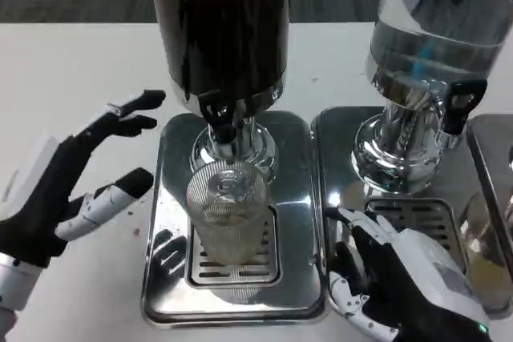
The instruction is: Grasp the cup under the faucet to collect the drink, then remove the cup.
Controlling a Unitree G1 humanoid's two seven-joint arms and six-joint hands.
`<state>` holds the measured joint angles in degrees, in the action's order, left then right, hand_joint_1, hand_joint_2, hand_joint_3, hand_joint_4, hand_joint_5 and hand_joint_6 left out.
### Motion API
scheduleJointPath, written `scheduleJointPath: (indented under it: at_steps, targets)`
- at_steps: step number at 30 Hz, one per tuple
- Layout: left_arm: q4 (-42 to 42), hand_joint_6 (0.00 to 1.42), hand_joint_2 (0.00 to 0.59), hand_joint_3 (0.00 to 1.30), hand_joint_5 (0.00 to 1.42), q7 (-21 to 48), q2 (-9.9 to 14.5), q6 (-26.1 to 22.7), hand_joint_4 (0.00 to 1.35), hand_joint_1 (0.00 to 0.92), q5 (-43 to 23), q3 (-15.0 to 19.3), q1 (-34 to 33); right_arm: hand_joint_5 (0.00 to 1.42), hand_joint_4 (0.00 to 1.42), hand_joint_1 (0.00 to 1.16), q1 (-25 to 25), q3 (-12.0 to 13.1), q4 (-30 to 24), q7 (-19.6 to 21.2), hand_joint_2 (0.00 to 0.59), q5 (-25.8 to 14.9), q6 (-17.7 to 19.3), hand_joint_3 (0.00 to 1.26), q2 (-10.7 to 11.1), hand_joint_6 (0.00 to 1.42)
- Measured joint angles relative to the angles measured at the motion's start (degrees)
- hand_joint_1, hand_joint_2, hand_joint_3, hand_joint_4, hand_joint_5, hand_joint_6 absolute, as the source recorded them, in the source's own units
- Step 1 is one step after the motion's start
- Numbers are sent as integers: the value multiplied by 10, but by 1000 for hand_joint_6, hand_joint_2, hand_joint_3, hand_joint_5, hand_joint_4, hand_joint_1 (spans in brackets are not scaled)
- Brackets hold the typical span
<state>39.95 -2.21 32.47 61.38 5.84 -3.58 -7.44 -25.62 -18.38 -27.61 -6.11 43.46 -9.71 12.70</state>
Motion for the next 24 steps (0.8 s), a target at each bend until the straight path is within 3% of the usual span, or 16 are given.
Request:
scheduleJointPath:
  at_steps: [3, 6, 9, 10, 16, 24]
  targets:
    - [-71, 399, 98, 313, 422, 69, 11, -15, 331, 0, -100, 22, 24, 15, 77, 478, 0, 1, 0, 0, 586, 0, 0, 136, 1, 95]
    - [-129, 424, 89, 363, 438, 153, 13, -66, 352, 0, -205, 37, 45, 15, 77, 478, 1, 0, 1, 0, 586, 0, 0, 137, 3, 95]
    - [-182, 403, 82, 362, 427, 257, 13, -155, 347, 0, -320, 51, 51, 15, 77, 478, 1, 0, 1, 0, 586, -1, 0, 137, 3, 95]
    - [-210, 399, 83, 365, 424, 309, 14, -206, 340, 0, -370, 59, 50, 15, 78, 478, 1, 0, 1, 0, 586, -1, 0, 137, 3, 95]
    - [-262, 351, 75, 359, 370, 419, 4, -340, 290, 0, -441, 93, 42, 15, 84, 477, 1, 0, 2, 1, 586, -1, 0, 137, 2, 95]
    - [-300, 255, 65, 307, 298, 507, -13, -476, 219, 0, -471, 116, 14, 15, 86, 476, 2, 0, 4, 1, 586, -1, 0, 137, -4, 86]
